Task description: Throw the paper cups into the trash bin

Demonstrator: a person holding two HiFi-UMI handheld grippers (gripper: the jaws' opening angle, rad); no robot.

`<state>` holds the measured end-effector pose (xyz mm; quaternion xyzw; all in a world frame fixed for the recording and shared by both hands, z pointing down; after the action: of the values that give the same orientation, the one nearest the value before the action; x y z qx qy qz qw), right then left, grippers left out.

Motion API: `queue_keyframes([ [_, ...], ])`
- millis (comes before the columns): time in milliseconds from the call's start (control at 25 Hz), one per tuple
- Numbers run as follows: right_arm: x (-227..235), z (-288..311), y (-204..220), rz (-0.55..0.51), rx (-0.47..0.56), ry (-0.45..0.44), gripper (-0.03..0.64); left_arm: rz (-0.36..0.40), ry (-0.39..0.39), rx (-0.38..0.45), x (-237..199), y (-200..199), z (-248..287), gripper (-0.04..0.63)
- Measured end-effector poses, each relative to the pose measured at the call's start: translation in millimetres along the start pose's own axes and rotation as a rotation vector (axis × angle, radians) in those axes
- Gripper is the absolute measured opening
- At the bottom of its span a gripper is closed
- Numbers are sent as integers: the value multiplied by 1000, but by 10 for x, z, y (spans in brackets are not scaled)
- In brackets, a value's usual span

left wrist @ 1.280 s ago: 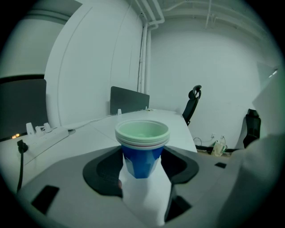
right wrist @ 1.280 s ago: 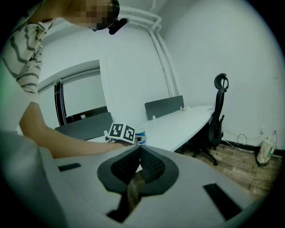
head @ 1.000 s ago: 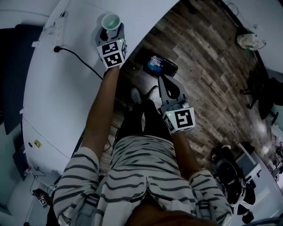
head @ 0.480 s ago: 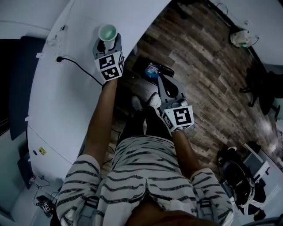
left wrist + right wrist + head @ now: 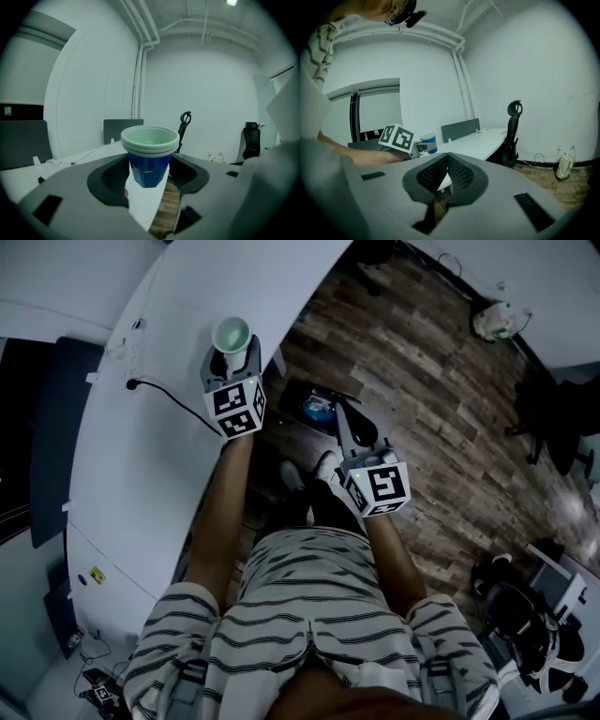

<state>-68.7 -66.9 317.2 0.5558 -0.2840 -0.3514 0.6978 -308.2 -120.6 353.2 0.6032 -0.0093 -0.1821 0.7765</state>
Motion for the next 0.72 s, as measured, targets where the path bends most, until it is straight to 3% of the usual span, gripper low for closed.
queue_keyframes([
  [720, 164, -480, -308, -15, 65, 87, 17, -1, 114, 38, 716, -281, -795, 284],
])
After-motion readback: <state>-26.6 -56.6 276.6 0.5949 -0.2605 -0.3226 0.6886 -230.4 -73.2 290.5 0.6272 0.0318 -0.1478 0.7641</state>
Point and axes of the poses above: the fingertips, and each gripper's own axes: z forward along the fingers, x to its right, y out of its underside, the point moved 2 cm from there along -z, backward along the fingers, and after that the axes turned 10 degrees about -z, right-handed, at the moved point
